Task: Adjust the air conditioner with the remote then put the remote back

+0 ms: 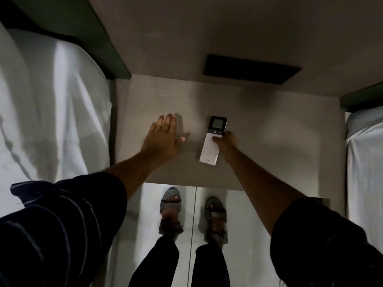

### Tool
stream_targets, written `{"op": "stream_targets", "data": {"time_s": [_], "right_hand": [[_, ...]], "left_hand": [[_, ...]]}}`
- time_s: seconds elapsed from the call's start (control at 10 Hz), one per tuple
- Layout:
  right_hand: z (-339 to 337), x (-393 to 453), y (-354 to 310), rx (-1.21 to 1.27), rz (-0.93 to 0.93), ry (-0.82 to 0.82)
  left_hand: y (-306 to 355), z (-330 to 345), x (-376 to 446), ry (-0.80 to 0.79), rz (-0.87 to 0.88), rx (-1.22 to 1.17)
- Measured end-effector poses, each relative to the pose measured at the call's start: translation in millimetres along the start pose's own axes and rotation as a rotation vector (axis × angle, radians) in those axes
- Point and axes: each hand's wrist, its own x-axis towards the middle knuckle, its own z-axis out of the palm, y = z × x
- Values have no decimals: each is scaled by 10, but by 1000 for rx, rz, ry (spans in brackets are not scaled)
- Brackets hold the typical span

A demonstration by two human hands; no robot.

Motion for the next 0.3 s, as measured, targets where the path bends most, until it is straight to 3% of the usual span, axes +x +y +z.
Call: {"op": "stream_targets", "data": {"time_s": [0.2, 0.3], "right_hand": [[-146, -200, -59, -344, -139, 121], [-332, -437, -134, -335, -203, 130]], "left_hand": [[66, -115, -95, 22, 22, -31], [123, -332, -201, -6, 35, -4]]}}
